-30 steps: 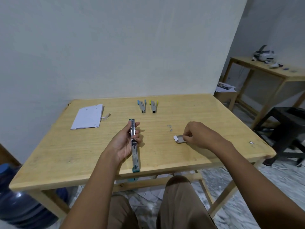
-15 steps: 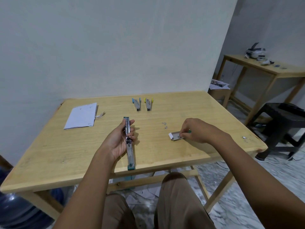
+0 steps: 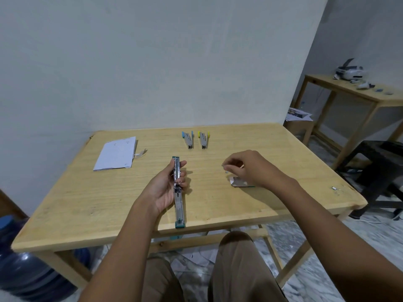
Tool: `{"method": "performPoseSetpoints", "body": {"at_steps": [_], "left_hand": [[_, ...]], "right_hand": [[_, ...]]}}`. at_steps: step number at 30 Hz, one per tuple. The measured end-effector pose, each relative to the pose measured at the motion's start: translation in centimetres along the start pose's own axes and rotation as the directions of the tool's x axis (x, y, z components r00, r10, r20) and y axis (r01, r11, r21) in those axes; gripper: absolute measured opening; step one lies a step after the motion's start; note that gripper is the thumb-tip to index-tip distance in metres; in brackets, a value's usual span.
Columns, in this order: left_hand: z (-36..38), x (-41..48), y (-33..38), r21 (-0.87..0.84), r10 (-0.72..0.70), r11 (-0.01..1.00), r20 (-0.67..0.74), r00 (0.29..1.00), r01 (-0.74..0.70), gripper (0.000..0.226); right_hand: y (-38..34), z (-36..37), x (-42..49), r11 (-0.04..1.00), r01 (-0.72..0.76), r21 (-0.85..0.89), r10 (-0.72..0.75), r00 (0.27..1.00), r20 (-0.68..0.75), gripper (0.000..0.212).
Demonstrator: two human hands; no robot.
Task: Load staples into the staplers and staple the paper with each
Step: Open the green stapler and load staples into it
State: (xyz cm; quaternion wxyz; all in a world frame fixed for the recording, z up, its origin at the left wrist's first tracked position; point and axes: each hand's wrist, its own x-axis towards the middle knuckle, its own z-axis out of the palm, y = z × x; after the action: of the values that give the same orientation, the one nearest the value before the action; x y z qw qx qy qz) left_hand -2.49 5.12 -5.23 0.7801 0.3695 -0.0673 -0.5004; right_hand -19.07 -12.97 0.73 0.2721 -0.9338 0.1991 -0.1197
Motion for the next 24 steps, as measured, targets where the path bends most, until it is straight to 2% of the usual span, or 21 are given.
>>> {"method": "performPoseSetpoints", "body": {"at_steps": [4,7,11,13,18,24], "left_hand": [[-0.1,-0.1,0.0,0.048,-0.013,0.999,0.005,1.0,0.013,0.036],[-0.1,0.1,-0.1,0.087,-0.015,0.996,0.003,1.0,0.014,0.036],[-0.1,0.0,0.0,0.039,-0.045,0.998,0.047,0.998,0.043,0.032],[0.0,-0.1,0.0,0.021,-0.049,0.999,0.05,0.998,0.048,0.031],[0.0,0.2,0.0,0.078,0.012,0.997,-0.02,1.0,-0.011,0.032],[0.1,0.0,0.0,0.082,0.019,0.997,-0.064,0.998,-0.014,0.033]], "right_hand": [[-3.2,2.5,1.2,0.982,0.107,0.156,-0.105,0.994,-0.016,0.018],[-4.7,4.4,2.4,0.957,0.13,0.26,-0.12,0.991,-0.054,0.013],[-5.9,6.2,3.5,0.901,0.167,0.4,-0.144,0.986,-0.087,0.011],[-5.9,6.9,3.6,0.882,0.138,0.451,-0.108,0.99,-0.092,0.011],[-5.3,7.6,3.4,0.955,0.146,0.258,-0.105,0.98,-0.168,0.01],[-6.0,7.8,2.6,0.964,0.2,0.177,-0.161,0.964,-0.213,0.01]]}}
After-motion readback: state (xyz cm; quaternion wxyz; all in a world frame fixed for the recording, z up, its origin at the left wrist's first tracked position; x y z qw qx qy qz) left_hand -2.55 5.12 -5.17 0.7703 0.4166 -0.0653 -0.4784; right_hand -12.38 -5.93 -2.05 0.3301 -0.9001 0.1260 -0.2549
